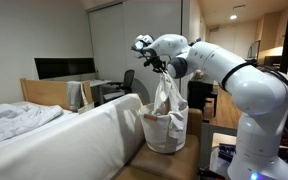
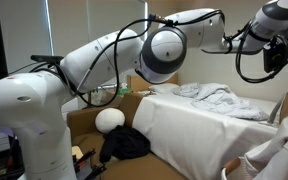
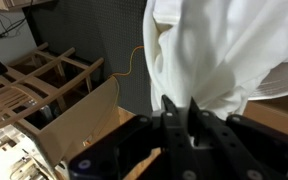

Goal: Put the white jersey in the laundry basket

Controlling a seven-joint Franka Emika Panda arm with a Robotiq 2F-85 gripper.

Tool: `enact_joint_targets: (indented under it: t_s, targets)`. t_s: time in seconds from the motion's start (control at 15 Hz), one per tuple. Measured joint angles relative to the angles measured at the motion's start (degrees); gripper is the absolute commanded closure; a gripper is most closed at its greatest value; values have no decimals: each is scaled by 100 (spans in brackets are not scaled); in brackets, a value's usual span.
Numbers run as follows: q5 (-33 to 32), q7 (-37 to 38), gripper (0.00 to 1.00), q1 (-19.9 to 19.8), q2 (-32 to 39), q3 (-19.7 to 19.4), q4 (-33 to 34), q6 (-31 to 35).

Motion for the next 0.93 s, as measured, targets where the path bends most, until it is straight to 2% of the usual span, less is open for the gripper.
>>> enact_joint_targets:
  t_s: [0.93]
  targets:
    - [-105,-21,89,17,992,-127,-3,-6]
